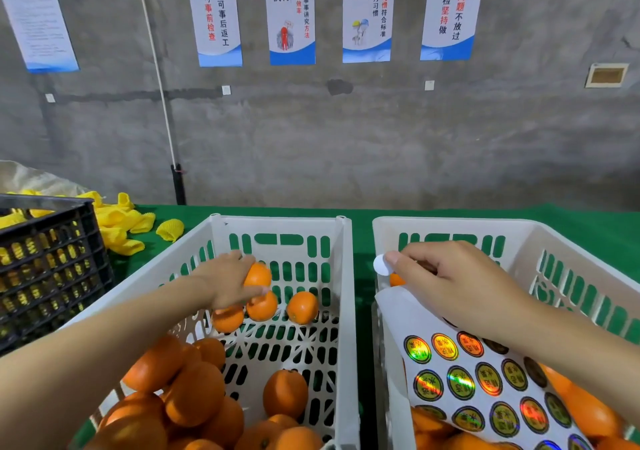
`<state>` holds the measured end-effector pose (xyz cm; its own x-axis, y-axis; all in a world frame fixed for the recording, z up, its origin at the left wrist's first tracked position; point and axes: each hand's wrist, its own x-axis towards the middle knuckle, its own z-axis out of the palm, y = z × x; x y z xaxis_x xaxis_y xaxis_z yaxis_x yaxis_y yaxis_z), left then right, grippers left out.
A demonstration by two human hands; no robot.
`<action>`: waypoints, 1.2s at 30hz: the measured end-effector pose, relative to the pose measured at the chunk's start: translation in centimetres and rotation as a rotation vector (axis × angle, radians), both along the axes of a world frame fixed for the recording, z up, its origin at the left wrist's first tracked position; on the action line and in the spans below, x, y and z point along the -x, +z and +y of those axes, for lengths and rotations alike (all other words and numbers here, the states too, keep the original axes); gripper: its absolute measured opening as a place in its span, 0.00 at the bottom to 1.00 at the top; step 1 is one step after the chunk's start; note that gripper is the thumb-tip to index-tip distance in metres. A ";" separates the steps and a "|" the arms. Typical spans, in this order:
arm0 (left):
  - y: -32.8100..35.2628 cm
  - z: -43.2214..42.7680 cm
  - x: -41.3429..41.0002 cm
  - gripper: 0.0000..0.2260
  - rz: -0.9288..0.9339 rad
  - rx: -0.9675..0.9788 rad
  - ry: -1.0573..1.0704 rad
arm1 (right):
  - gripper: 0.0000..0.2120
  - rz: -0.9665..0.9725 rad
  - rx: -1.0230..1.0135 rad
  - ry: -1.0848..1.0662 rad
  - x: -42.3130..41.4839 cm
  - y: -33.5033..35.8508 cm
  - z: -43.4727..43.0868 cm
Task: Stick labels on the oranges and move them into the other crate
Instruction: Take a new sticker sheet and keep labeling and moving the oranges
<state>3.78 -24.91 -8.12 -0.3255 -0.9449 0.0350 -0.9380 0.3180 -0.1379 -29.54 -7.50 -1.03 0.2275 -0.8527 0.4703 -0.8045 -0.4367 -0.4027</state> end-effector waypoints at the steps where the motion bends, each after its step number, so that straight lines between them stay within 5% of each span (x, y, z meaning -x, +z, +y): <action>1: 0.8 0.2 0.5 0.34 0.077 0.068 -0.024 | 0.22 0.002 -0.002 -0.001 0.0 0.0 0.0; 7: 5.3 3.6 5.7 0.32 0.357 0.355 -0.300 | 0.19 -0.006 0.019 -0.036 -0.2 0.1 0.2; 16: 7.6 9.8 10.0 0.31 0.331 0.621 -0.679 | 0.15 0.016 0.156 -0.106 -0.7 1.4 1.2; 20: 7.4 10.1 10.2 0.34 0.351 0.570 -0.682 | 0.14 0.055 0.268 -0.159 -0.8 1.2 1.4; 23: 7.1 10.2 10.6 0.33 0.353 0.491 -0.698 | 0.21 0.052 0.314 -0.174 -1.0 1.1 1.5; 36: 7.1 10.7 11.1 0.30 0.352 0.492 -0.714 | 0.25 0.142 0.259 -0.065 -1.6 0.7 1.8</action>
